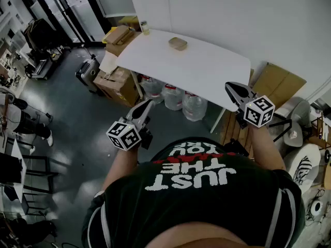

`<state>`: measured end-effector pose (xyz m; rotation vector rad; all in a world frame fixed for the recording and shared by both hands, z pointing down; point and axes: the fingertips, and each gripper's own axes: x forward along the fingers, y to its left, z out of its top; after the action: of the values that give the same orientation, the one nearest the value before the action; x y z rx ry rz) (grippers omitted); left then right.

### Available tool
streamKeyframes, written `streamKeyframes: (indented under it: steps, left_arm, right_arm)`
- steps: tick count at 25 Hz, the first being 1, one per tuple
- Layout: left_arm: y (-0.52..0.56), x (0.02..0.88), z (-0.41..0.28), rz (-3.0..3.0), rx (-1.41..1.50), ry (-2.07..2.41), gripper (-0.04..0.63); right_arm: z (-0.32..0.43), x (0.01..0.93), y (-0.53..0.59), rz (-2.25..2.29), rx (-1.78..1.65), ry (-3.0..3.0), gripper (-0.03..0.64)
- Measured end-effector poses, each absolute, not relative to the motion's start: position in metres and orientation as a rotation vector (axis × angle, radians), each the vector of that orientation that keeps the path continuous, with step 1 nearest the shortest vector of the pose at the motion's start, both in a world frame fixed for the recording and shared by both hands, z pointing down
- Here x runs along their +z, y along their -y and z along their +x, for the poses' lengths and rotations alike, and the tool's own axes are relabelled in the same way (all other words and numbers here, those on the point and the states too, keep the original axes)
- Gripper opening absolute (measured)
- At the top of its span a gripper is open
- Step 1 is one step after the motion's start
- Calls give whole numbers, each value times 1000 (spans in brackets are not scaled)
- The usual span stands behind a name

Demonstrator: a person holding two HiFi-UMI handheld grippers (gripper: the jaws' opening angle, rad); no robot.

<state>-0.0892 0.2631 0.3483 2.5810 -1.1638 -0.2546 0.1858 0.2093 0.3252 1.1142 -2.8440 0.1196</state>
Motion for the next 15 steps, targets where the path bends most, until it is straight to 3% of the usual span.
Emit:
streamKeyframes:
  steps: [15]
  left_arm:
    - [-264, 349, -78, 2591, -245, 1159, 8]
  right_arm:
    - [200, 326, -209, 1108, 153, 2862, 6]
